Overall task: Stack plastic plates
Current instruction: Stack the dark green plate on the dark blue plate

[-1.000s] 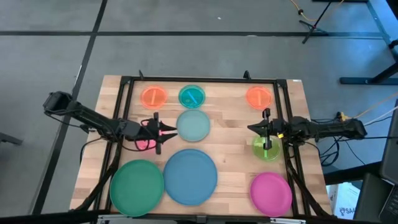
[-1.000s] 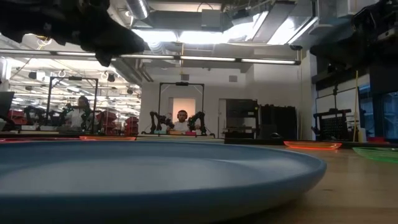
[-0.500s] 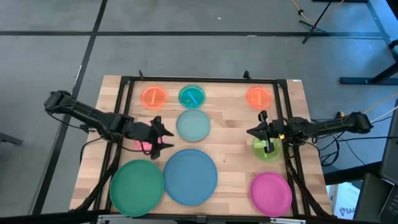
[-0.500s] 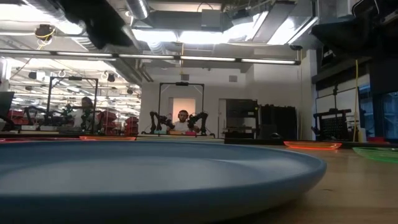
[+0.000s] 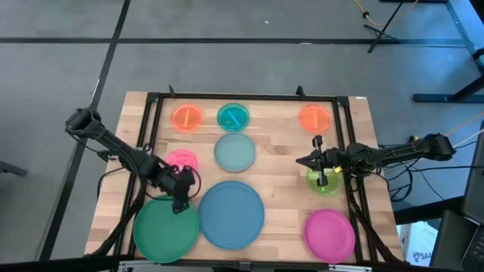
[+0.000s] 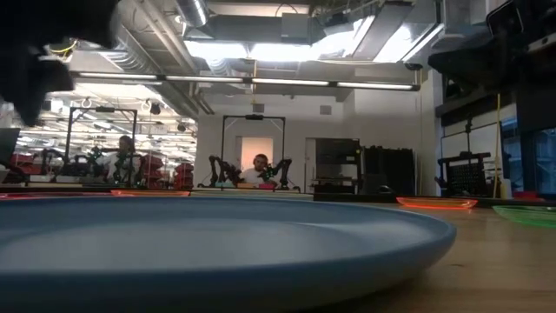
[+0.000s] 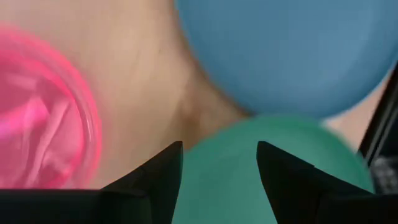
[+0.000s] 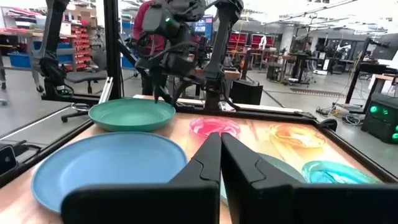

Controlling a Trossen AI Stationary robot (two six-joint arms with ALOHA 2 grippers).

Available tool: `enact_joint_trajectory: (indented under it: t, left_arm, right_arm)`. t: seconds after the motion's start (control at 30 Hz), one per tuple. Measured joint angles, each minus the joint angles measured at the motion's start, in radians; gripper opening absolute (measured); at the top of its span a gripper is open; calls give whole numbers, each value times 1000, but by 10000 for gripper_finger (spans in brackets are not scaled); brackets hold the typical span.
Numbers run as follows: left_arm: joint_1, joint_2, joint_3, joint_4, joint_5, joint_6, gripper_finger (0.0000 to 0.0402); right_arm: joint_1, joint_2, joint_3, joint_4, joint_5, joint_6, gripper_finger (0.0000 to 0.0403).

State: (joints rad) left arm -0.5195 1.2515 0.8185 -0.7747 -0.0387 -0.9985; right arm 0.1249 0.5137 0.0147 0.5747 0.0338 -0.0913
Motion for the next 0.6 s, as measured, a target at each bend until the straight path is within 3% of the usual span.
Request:
enact_joint_trajectory:
  t: [0.6]
  left_arm:
    - [-104,182,0,-57,-62,137,199]
  right_arm:
    - [-1,0,0,-2,0,-45,5]
